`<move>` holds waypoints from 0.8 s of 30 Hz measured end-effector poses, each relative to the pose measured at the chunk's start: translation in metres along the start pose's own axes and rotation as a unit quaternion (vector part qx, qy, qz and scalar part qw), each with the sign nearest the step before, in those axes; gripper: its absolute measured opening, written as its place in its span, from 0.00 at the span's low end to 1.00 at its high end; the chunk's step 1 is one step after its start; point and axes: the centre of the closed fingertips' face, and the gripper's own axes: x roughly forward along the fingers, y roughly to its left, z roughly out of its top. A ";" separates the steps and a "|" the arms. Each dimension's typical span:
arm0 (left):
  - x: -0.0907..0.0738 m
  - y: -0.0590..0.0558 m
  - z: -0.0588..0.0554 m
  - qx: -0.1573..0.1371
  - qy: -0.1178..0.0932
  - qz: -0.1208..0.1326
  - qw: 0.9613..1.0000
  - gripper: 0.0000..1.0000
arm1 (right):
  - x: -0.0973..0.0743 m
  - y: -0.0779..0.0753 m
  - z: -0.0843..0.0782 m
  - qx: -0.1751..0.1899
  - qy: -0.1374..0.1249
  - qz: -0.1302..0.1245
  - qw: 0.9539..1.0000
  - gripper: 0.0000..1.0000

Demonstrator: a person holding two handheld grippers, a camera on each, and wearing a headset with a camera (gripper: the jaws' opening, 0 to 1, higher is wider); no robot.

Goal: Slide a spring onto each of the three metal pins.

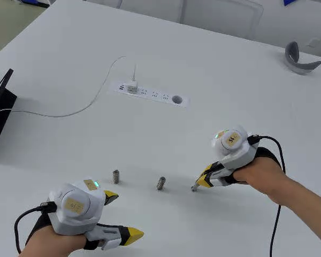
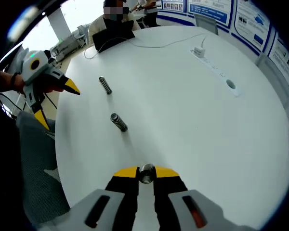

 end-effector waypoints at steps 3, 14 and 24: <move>0.000 0.001 0.001 0.000 -0.001 0.001 1.000 0.67 | 0.002 0.001 0.000 -0.003 0.001 -0.002 1.000 0.13; 0.000 0.002 0.003 0.000 -0.002 0.001 1.000 0.67 | 0.013 0.001 -0.003 -0.017 0.011 -0.005 1.000 0.13; -0.002 0.004 -0.001 -0.006 -0.001 0.006 1.000 0.67 | 0.023 0.002 -0.011 -0.013 0.015 -0.006 1.000 0.13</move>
